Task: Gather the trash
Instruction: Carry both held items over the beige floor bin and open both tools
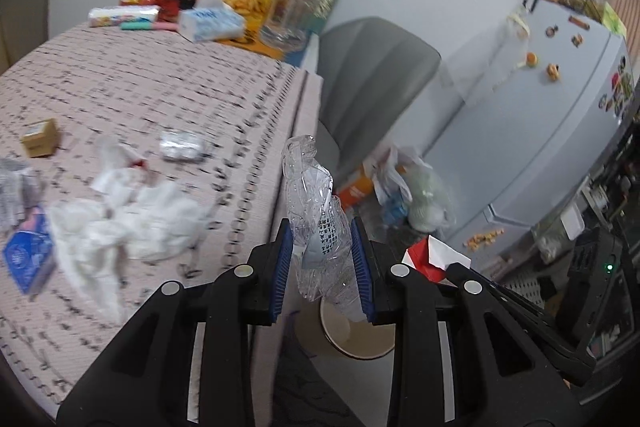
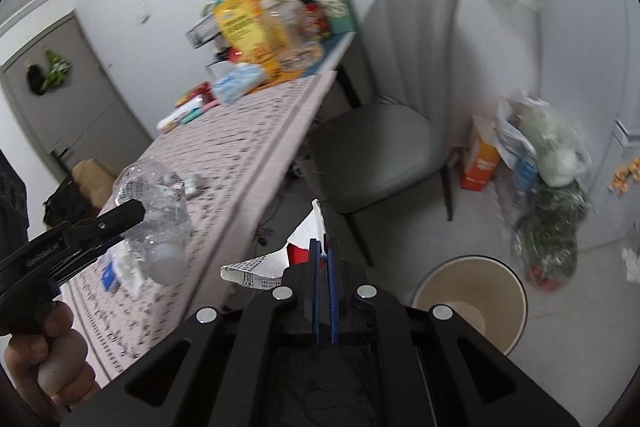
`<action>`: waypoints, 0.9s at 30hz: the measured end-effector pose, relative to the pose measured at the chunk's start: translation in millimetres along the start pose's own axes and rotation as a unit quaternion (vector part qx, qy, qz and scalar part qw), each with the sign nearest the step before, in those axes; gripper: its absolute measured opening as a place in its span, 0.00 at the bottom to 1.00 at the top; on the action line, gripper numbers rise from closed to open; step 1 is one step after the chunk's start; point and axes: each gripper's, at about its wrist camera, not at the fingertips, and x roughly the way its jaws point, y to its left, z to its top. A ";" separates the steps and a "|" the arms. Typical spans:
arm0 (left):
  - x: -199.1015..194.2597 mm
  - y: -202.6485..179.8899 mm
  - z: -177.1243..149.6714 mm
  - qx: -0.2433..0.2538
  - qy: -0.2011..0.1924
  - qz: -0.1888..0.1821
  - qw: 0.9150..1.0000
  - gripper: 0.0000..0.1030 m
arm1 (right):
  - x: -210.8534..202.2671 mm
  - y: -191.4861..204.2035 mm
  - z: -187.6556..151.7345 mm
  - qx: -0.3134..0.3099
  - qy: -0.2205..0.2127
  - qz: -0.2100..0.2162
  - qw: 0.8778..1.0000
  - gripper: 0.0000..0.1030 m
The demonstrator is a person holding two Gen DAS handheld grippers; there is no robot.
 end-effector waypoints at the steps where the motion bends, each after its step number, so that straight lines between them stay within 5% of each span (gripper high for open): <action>1: 8.7 -5.9 -0.3 0.004 0.008 -0.002 1.000 0.28 | 1.2 -7.9 -0.8 0.006 -0.001 -0.007 1.000 0.04; 16: 107.6 -52.4 -20.5 0.018 0.108 -0.011 0.994 0.28 | 51.1 -118.8 -23.1 0.094 0.027 -0.076 0.992 0.05; 19: 129.3 -60.9 -26.9 0.016 0.128 -0.017 0.991 0.28 | 58.8 -139.5 -28.6 0.112 0.021 -0.073 0.991 0.14; 22: 145.9 -71.8 -32.9 0.016 0.141 -0.024 0.990 0.28 | 60.5 -163.4 -35.0 0.142 0.018 -0.093 0.985 0.46; 27: 175.7 -93.0 -44.7 0.025 0.171 -0.037 0.984 0.28 | 52.2 -191.5 -42.5 0.161 0.021 -0.106 0.981 0.48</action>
